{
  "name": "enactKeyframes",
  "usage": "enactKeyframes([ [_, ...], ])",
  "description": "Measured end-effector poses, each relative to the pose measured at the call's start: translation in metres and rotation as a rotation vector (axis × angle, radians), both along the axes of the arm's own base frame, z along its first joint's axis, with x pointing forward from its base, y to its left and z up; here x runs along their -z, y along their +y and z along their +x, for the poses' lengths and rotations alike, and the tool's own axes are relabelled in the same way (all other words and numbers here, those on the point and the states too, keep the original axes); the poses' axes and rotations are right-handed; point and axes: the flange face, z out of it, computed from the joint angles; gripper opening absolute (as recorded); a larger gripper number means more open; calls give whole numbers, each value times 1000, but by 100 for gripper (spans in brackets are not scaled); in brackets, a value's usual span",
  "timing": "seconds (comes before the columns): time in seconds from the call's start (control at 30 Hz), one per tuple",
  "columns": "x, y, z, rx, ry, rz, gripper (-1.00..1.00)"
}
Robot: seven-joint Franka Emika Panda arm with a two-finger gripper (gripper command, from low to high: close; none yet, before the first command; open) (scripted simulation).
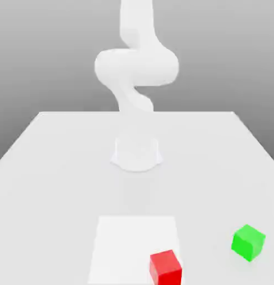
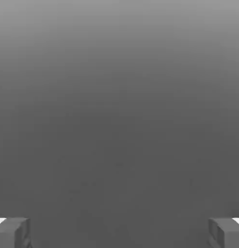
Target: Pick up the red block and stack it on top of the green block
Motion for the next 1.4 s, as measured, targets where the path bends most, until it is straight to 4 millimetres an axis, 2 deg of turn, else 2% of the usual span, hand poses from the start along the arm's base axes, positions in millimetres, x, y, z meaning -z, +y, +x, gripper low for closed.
enactKeyframes([
  [0.1,48,7,38,-17,89,-37,0],
  [0.23,115,14,77,-46,204,-75,0],
  [0.37,187,21,105,-84,317,-101,0],
  [0.47,242,25,119,-116,400,-114,0],
  [0.63,336,36,127,-182,538,-119,0],
  [0.83,445,49,113,-266,697,-97,0],
  [1.0,517,52,109,-282,725,-89,0],
  [1.03,526,52,108,-283,726,-89,-100],
  [1.23,531,52,108,-283,726,-90,-100],
  [1.3,517,52,109,-282,726,-89,-100],
  [1.4,481,52,108,-283,726,-89,-100],
])
